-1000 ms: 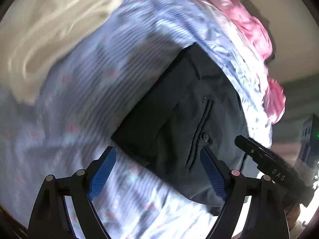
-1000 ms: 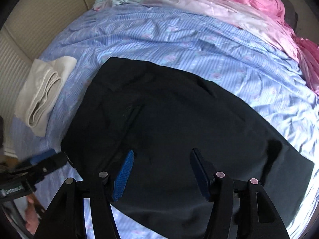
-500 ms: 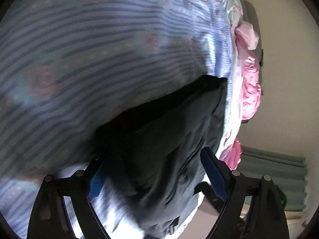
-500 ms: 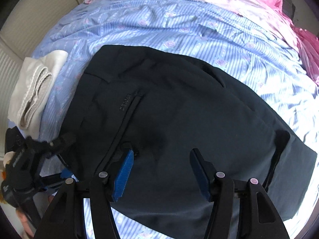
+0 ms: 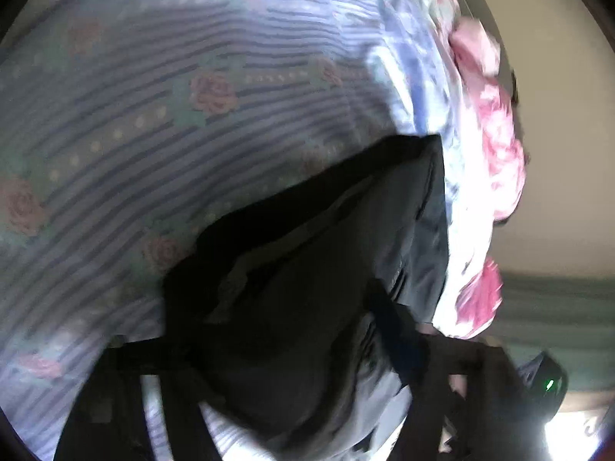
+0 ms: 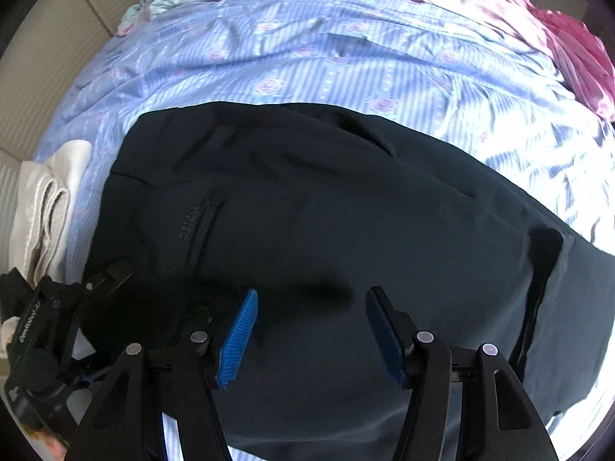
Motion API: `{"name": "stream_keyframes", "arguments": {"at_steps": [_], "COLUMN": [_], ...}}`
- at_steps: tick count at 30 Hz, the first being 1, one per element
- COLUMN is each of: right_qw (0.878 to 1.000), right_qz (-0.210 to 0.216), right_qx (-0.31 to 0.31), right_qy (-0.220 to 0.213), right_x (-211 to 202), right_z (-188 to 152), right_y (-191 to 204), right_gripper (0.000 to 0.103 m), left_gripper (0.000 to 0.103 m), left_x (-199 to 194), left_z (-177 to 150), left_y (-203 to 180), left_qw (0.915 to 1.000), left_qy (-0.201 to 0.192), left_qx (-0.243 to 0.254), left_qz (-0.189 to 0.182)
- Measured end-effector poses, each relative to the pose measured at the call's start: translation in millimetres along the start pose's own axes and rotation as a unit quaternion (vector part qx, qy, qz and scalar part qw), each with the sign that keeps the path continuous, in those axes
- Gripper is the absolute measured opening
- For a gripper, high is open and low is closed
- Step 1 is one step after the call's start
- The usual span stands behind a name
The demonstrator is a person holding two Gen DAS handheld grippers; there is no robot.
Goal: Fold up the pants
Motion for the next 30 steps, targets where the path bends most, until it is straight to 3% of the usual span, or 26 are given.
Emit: {"name": "stream_keyframes", "arguments": {"at_steps": [4, 8, 12, 14, 18, 26, 30], "right_qw": [1.000, 0.999, 0.997, 0.995, 0.991, 0.984, 0.982], "right_qz": [0.003, 0.025, 0.048, 0.054, 0.064, 0.051, 0.033], "right_qx": [0.010, 0.012, 0.013, 0.014, 0.031, 0.057, 0.071], "right_qy": [-0.006, -0.021, -0.057, -0.077, -0.113, -0.162, -0.171], "right_x": [-4.9, -21.0, -54.4, -74.2, -116.8, -180.7, -195.5], "right_z": [-2.3, -4.0, -1.3, -0.3, -1.1, -29.6, -50.7], "right_y": [-3.9, -4.6, -15.2, -25.8, -60.0, -168.7, -229.2], "right_gripper": [0.060, 0.060, 0.060, 0.060, 0.060, 0.060, 0.060], "left_gripper": [0.026, 0.021, 0.020, 0.020, 0.020, 0.019, 0.019], "left_x": [-18.9, -42.9, -54.9, -56.3, -61.1, -40.1, -9.0], "left_z": [-6.8, -21.9, -50.7, -63.2, -100.7, -211.6, -268.5], "left_y": [-23.2, -77.6, -147.6, -175.4, -238.2, -335.0, -359.8], "left_qw": [0.9992, 0.9895, 0.9597, 0.9481, 0.9159, 0.8517, 0.8315], "left_qy": [-0.011, -0.046, -0.071, -0.075, -0.092, -0.084, -0.058], "left_qx": [0.039, 0.133, 0.261, 0.298, 0.381, 0.511, 0.546], "left_qz": [0.006, 0.034, 0.077, 0.080, 0.087, 0.080, 0.084]}}
Point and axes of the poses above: each gripper's, at about its wrist camera, not at the fingertips, and x roughly the way its jaws point, y to its left, z to its top, the point moved 9 cm from there along x, roughly the way its jaws point, and after that the axes turned 8 degrees about y, right-handed, at the moved point
